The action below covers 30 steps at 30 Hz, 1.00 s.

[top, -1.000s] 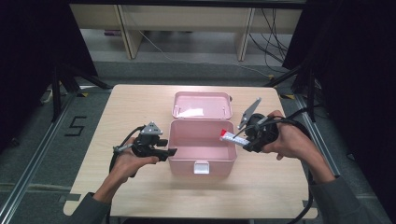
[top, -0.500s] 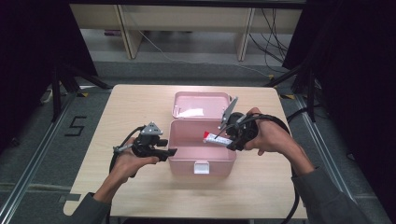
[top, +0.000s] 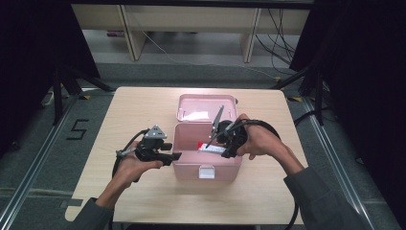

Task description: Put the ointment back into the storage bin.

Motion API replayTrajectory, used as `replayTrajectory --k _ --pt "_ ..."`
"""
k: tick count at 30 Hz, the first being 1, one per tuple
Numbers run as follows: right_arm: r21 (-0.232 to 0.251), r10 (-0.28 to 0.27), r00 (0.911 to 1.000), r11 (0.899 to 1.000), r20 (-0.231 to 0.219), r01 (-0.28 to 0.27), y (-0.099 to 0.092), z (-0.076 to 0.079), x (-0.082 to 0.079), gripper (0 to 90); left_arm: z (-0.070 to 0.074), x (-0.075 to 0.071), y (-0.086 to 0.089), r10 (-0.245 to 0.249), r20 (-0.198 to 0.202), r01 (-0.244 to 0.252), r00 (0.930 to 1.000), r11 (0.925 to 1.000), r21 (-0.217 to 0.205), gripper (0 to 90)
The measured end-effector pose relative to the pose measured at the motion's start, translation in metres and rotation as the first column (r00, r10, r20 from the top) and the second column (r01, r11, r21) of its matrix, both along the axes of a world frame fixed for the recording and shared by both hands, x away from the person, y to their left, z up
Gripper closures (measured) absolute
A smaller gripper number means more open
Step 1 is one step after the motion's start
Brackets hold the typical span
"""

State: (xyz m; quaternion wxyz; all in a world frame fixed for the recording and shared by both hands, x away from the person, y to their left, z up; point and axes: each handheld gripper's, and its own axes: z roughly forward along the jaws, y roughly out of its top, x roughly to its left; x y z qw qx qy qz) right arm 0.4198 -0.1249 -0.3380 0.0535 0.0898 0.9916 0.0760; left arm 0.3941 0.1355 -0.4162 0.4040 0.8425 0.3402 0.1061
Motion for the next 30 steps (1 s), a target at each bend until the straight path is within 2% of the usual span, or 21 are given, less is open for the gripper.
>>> replayTrajectory --k 2,3,4,5,6,8,9,10,14,16,17,19,20,22,24,25,26,27,29,30 --pt "-0.001 -0.034 0.9992 0.999 -0.022 0.034 0.002 -0.003 -0.001 70.0 0.0 0.0 0.0 0.002 -0.001 -0.002 1.0 1.0 0.0 47.6" --pt "-0.005 -0.004 0.9998 1.0 -0.017 0.004 0.003 -0.005 0.001 70.0 0.0 0.0 0.0 -0.001 0.001 0.001 1.0 1.0 0.0 47.6" --pt "-0.01 -0.017 0.9995 1.0 -0.025 0.017 0.004 -0.007 0.001 70.0 0.0 0.0 0.0 -0.001 -0.002 0.001 1.0 1.0 -0.001 47.5" --pt "0.004 0.028 0.9994 1.0 -0.019 -0.028 0.004 -0.011 0.004 70.0 0.0 0.0 0.0 0.001 0.001 -0.001 1.0 1.0 0.0 47.5" --pt "-0.004 -0.006 0.9995 1.0 -0.032 0.006 0.005 -0.013 0.002 70.0 0.0 0.0 0.0 0.001 0.0 -0.001 1.0 1.0 0.001 47.5" --pt "-0.019 -0.011 0.9989 1.0 -0.046 0.01 0.007 -0.017 0.002 70.0 0.0 0.0 0.0 -0.002 -0.002 0.002 1.0 1.0 -0.009 47.5" --pt "-0.021 0.014 0.9993 1.0 -0.036 -0.014 0.008 -0.018 0.004 70.0 0.0 0.001 0.001 -0.012 -0.007 0.012 0.9999 0.9999 -0.005 47.5" --pt "-0.028 -0.001 0.999 1.0 -0.045 0.0 0.008 -0.019 0.004 70.0 0.0 0.0 0.0 -0.01 -0.007 0.01 0.9999 0.9999 -0.007 47.5" --pt "-0.027 0.001 0.9987 1.0 -0.05 -0.002 0.01 -0.023 0.008 70.0 0.0 0.001 0.0 -0.01 -0.008 0.01 0.9999 0.9999 -0.008 47.5" --pt "-0.045 -0.011 0.9983 0.999 -0.058 0.009 0.011 -0.026 0.01 70.0 0.0 0.001 0.001 -0.01 -0.009 0.01 0.9999 0.9999 -0.009 47.5" --pt "-0.036 0.012 0.9986 0.999 -0.052 -0.014 0.011 -0.028 0.013 70.0 0.0 0.001 0.0 -0.009 -0.007 0.009 0.9999 0.9999 -0.006 47.5" --pt "-0.048 -0.014 0.9972 0.999 -0.074 0.011 0.011 -0.03 0.012 70.0 0.0 0.001 0.0 -0.009 -0.007 0.009 0.9999 0.9999 -0.007 47.5" --pt "-0.039 0.012 0.9969 0.999 -0.077 -0.015 0.011 -0.033 0.015 70.0 0.0 0.001 0.001 -0.01 -0.008 0.01 0.9999 0.9999 -0.008 47.5" --pt "-0.05 0.001 0.9966 0.999 -0.082 -0.005 0.011 -0.036 0.014 70.0 0.0 0.001 0.0 -0.009 -0.008 0.009 0.9999 0.9999 -0.007 47.5" --pt "-0.04 0.025 0.9959 0.999 -0.087 -0.029 0.01 -0.04 0.017 70.0 0.0 0.001 0.001 -0.01 -0.009 0.01 0.9999 0.9999 -0.009 47.5" --pt "-0.039 0.02 0.9964 0.999 -0.083 -0.023 0.009 -0.041 0.017 70.0 0.0 0.001 0.0 -0.009 -0.008 0.009 0.9999 0.9999 -0.009 47.5" --pt "-0.04 0.048 0.9957 0.998 -0.079 -0.051 0.008 -0.044 0.02 70.0 0.0 0.001 0.0 -0.009 -0.008 0.009 0.9999 0.9999 -0.007 47.5" --pt "-0.048 0.024 0.996 0.998 -0.086 -0.028 0.008 -0.044 0.018 70.0 0.0 0.001 0.0 -0.009 -0.009 0.009 0.9999 0.9999 -0.008 47.6" --pt "-0.044 0.027 0.9954 0.999 -0.092 -0.031 0.008 -0.046 0.019 69.9 0.0 0.001 0.0 -0.005 -0.012 0.005 0.9999 0.9999 -0.01 47.5" --pt "-0.03 0.06 0.9947 0.998 -0.084 -0.063 0.007 -0.048 0.022 70.0 0.0 0.001 0.0 -0.009 -0.009 0.009 0.9999 0.9999 -0.008 47.5"
